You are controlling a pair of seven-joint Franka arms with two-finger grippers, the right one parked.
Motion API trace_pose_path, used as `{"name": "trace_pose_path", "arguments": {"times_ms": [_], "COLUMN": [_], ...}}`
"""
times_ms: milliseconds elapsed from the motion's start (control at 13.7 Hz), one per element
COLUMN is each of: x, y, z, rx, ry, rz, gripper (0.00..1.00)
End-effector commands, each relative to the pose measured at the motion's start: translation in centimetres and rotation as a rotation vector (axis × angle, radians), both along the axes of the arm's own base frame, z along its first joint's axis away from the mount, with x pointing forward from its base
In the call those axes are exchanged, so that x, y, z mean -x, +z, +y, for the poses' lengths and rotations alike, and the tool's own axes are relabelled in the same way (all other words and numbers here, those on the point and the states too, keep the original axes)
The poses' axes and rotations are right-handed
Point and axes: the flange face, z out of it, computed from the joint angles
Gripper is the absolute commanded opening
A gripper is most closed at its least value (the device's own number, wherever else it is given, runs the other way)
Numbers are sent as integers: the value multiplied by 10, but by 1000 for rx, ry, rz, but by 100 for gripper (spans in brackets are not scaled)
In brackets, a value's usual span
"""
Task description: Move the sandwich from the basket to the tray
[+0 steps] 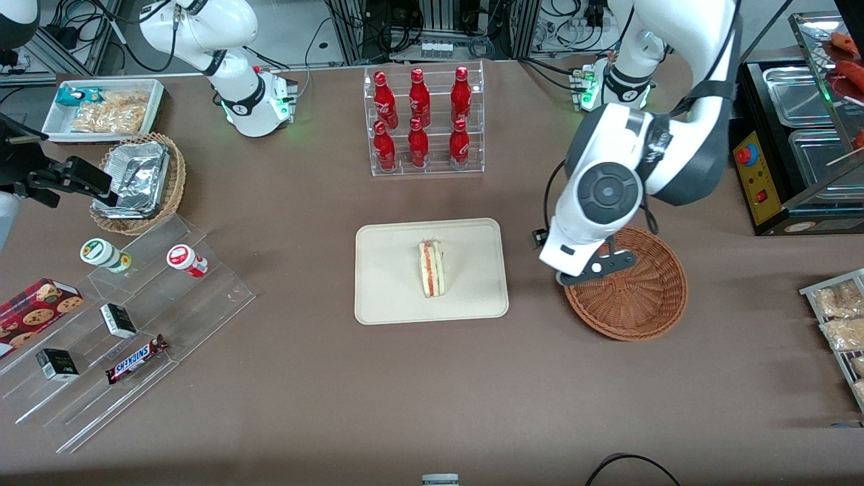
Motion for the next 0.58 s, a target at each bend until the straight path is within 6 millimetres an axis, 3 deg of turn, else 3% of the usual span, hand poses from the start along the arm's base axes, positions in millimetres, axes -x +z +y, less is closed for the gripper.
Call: {"name": "trace_pose_path", "arguments": {"times_ms": [0, 73, 511], "x": [6, 10, 19], "y": [25, 32, 82], "z": [49, 52, 116], "rx": [35, 50, 122], "ry": [-7, -43, -118], "rz": [10, 22, 55], "gripper": [100, 100, 100]}}
